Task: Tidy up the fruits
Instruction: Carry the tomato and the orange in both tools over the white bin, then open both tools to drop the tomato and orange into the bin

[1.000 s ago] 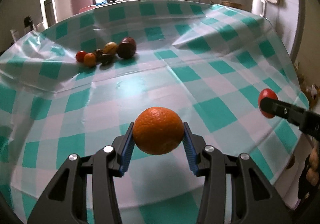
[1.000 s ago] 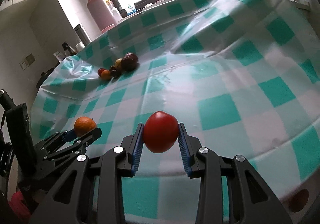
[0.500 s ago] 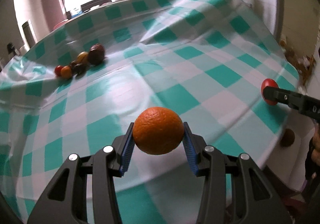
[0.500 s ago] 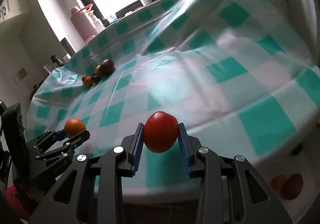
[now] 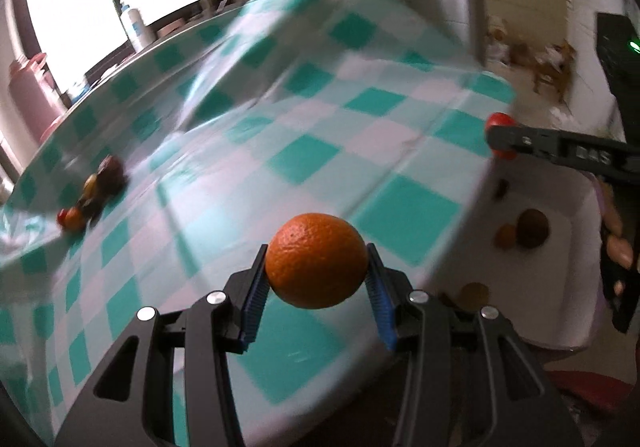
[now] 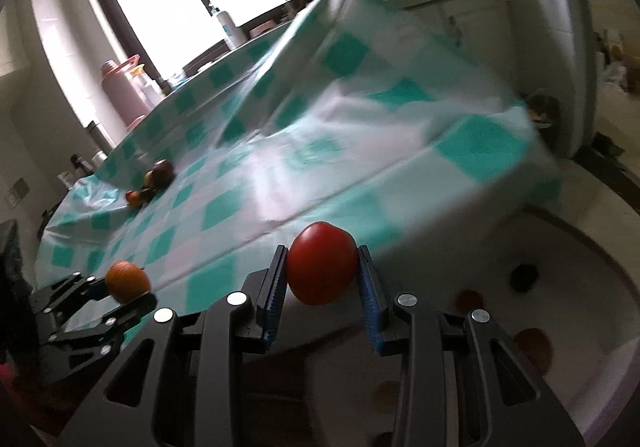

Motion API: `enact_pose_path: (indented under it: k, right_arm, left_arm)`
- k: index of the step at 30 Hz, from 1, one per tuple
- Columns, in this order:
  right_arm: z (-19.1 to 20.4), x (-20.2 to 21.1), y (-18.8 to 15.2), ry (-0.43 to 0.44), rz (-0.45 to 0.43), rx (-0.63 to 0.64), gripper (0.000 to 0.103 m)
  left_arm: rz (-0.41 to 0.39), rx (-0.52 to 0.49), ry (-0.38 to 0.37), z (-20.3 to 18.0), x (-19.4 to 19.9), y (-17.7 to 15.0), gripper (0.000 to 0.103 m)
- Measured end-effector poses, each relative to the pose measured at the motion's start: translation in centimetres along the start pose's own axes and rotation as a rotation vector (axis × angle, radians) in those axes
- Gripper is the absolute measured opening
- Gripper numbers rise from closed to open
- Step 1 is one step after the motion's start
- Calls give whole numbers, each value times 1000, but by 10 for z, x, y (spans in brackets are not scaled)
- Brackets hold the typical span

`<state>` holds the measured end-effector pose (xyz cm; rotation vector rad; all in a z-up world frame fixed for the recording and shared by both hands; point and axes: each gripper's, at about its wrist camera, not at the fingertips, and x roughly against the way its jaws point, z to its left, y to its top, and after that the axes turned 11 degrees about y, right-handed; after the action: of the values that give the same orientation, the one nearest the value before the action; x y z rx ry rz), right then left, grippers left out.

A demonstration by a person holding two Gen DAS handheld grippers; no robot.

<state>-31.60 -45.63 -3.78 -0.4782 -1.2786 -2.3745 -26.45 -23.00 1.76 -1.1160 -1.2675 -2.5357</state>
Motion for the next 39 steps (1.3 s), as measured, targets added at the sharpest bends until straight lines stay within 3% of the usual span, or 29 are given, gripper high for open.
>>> enact_pose_path:
  k: [9, 15, 20, 23, 29, 39]
  right_arm:
    - [-57, 8, -26, -173, 51, -85, 35]
    - [-94, -10, -53, -291, 204, -118, 35]
    - [-110, -19, -79, -347, 337, -104, 35]
    - [-118, -26, -92, -373, 409, -98, 35]
    - [-121, -32, -96, -373, 454, -77, 35]
    - [-127, -34, -91, -383, 460, -114, 38]
  left_arm:
    - [-36, -208, -105, -79, 8, 7, 46]
    - [-56, -398, -169, -138, -2, -1, 46]
    - [15, -496, -215, -181, -36, -11, 46]
    - [75, -538, -202, -202, -68, -21, 46]
    - [162, -591, -165, -225, -115, -34, 46]
    - [178, -597, -180, -224, -123, -39, 48]
